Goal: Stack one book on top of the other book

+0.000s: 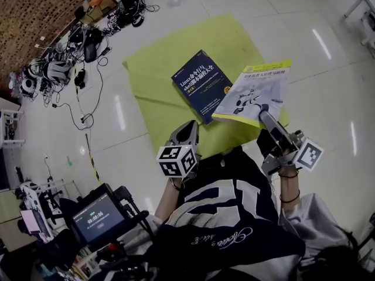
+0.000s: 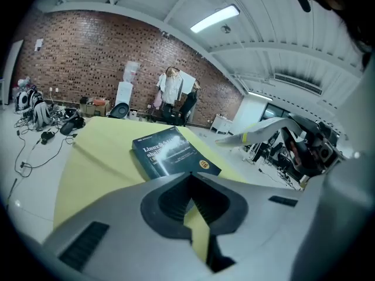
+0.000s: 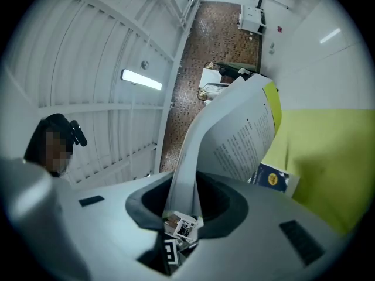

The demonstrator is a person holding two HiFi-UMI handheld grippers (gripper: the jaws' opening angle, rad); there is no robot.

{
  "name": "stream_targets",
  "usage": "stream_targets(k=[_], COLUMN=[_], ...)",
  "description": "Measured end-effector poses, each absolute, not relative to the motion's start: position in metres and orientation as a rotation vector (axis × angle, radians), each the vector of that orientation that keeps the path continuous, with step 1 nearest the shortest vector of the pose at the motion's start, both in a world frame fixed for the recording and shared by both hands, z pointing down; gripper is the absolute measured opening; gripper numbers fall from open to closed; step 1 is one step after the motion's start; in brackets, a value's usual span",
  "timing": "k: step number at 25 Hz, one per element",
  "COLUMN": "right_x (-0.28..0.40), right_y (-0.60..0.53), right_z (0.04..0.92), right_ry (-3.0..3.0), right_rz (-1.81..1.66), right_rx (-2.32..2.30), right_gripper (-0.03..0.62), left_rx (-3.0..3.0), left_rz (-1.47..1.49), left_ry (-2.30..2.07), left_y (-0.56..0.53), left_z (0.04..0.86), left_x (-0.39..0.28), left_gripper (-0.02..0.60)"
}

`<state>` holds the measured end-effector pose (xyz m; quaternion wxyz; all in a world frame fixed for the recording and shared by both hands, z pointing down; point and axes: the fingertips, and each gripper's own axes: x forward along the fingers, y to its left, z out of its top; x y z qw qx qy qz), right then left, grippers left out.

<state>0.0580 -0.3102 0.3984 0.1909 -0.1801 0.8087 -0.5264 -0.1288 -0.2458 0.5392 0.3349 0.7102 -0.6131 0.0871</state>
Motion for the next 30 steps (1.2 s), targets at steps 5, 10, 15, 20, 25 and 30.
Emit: stream_targets(k=[5, 10, 15, 20, 25, 30], right_x=[0.011, -0.033, -0.082, -0.075, -0.064, -0.073], right_y=[-0.318, -0.314, -0.281, -0.264, -0.257, -0.272], right_z=[0.399, 0.436, 0.500, 0.580, 0.626, 0.620], right_ry=[2.351, 2.386, 2.414, 2.382, 2.365, 2.510], right_rz=[-1.429, -1.482, -1.597, -1.755, -1.880, -1.857], right_rx=[-0.419, -0.355, -0.369, -0.634, -0.919, -1.085], right_gripper=[0.086, 0.087, 0.089, 0.082, 0.087, 0.176], left_rx=[1.862, 1.872, 1.869, 1.864, 1.883, 1.904], left_rz=[0.208, 0.210, 0.203, 0.207, 0.212, 0.211], left_ry=[-1.624, -1.637, -1.643, -1.627, -1.576, -1.530], left_y=[-0.240, -0.229, -0.207, -0.194, -0.195, -0.224], left_z=[0.544, 0.559, 0.579, 0.590, 0.581, 0.558], left_x=[-0.147, -0.157, -0.189, -0.205, -0.215, -0.229], left_gripper=[0.003, 0.003, 0.003, 0.003, 0.003, 0.003])
